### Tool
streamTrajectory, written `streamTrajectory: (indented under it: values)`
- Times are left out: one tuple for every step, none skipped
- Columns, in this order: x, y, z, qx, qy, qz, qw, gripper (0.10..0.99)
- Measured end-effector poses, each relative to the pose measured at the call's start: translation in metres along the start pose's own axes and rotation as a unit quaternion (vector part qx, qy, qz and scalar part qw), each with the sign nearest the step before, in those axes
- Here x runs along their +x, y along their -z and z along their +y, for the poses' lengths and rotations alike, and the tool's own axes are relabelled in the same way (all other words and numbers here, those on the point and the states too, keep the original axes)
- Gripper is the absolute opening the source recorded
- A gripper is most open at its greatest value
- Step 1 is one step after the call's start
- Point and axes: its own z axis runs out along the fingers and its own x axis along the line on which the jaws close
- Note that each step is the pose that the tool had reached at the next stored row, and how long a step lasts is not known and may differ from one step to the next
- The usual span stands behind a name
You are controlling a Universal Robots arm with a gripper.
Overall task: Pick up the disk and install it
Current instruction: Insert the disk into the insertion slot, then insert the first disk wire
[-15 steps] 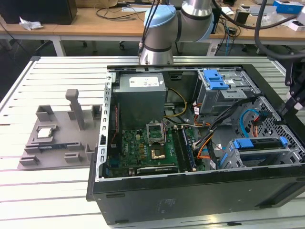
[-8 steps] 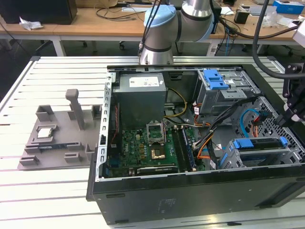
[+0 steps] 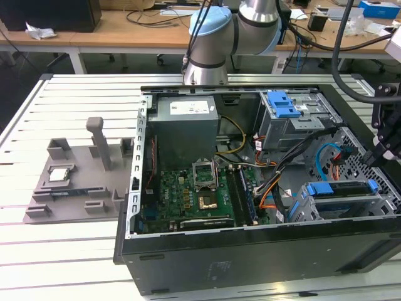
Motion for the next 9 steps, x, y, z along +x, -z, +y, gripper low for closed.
streamTrajectory:
  values:
    - [0.0000,0.0000,0.0000,0.0000,0.000,0.0000,1.0000,0.106]
    - [0.0000,0.0000,0.0000,0.0000,0.000,0.0000,1.0000,0.106]
    - [0.0000,0.0000,0.0000,0.0000,0.000,0.0000,1.0000,0.106]
    - [0.0000,0.0000,0.0000,0.0000,0.000,0.0000,1.0000,0.106]
    - [0.0000,-0.0001,0.0000,0.0000,0.000,0.0000,1.0000,0.106]
    - [0.0000,-0.0001,0.0000,0.0000,0.000,0.0000,1.0000,0.106]
    - [0.0000,-0.0001,0.0000,0.0000,0.000,0.0000,1.0000,0.169]
    - [0.0000,-0.0001,0.0000,0.0000,0.000,0.0000,1.0000,0.235]
    - [0.0000,-0.0002,0.0000,0.0000,0.000,0.0000,1.0000,0.302]
